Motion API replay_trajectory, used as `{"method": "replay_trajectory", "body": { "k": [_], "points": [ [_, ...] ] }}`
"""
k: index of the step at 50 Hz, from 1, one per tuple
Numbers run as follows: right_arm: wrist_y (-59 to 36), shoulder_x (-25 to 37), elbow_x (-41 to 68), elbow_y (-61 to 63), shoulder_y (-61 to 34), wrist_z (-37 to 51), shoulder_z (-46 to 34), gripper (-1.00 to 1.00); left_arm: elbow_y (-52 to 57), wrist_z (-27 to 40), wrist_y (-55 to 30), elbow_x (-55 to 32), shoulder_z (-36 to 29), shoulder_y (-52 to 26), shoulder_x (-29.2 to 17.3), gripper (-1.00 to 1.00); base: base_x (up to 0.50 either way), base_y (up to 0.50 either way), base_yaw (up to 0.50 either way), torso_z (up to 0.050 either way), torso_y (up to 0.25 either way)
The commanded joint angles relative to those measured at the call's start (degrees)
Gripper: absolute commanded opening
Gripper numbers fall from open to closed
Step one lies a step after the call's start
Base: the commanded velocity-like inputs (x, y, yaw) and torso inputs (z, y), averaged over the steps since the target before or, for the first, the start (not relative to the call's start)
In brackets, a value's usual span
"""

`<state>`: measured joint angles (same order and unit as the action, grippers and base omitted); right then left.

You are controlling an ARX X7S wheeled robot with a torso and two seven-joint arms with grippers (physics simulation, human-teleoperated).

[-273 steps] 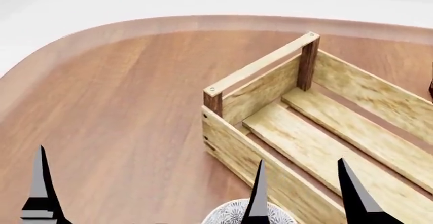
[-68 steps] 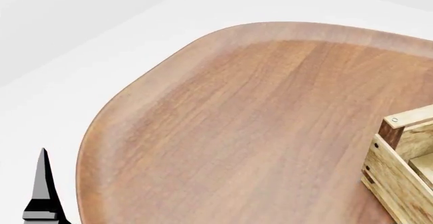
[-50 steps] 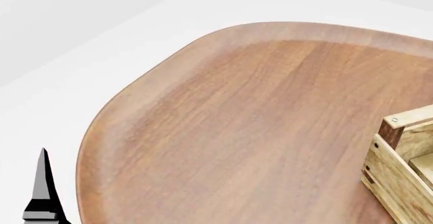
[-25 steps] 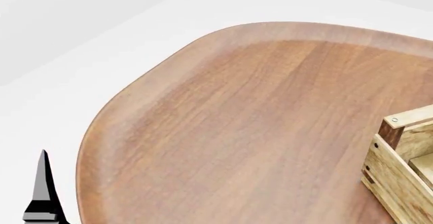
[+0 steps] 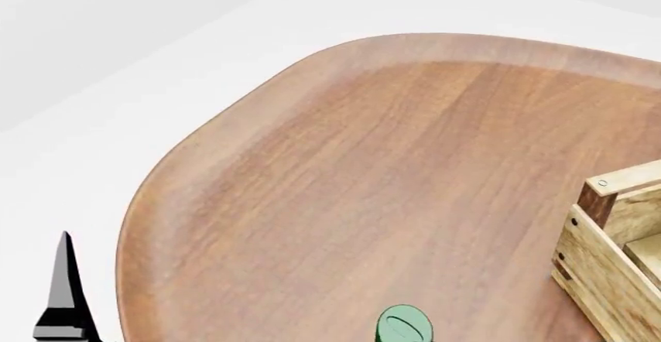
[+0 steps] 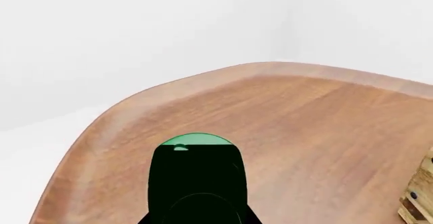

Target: Pick up the salad dressing and put it in the tray.

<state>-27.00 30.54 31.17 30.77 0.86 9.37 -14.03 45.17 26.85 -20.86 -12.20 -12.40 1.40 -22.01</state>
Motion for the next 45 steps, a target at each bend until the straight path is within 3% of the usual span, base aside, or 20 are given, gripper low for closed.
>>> {"method": "replay_trajectory", "body": {
  "k": [1,30,45],
  "points": [
    [-3.6,1.1,0.8,7.3,-1.7,0.6,4.5,-1.00,-0.2,-1.5,-0.1,0.7,1.5,-0.1,0.9,1.00,0.00,0.00,0.00,0.000,0.000],
    [-13.0,7.7,6.5,11.3,-12.7,8.4,16.5,-1.00,-0.2,-1.2,-0.2,0.1,1.4,-0.4,0.4,1.00,0.00,0.00,0.00,0.000,0.000],
    [-13.7,9.7,3.0,2.7,-16.3,10.3,18.7,-1.00,-0.6,-0.9,0.2,0.0,1.4,-0.2,0.2,1.00,0.00,0.00,0.00,0.000,0.001]
  ]
}}
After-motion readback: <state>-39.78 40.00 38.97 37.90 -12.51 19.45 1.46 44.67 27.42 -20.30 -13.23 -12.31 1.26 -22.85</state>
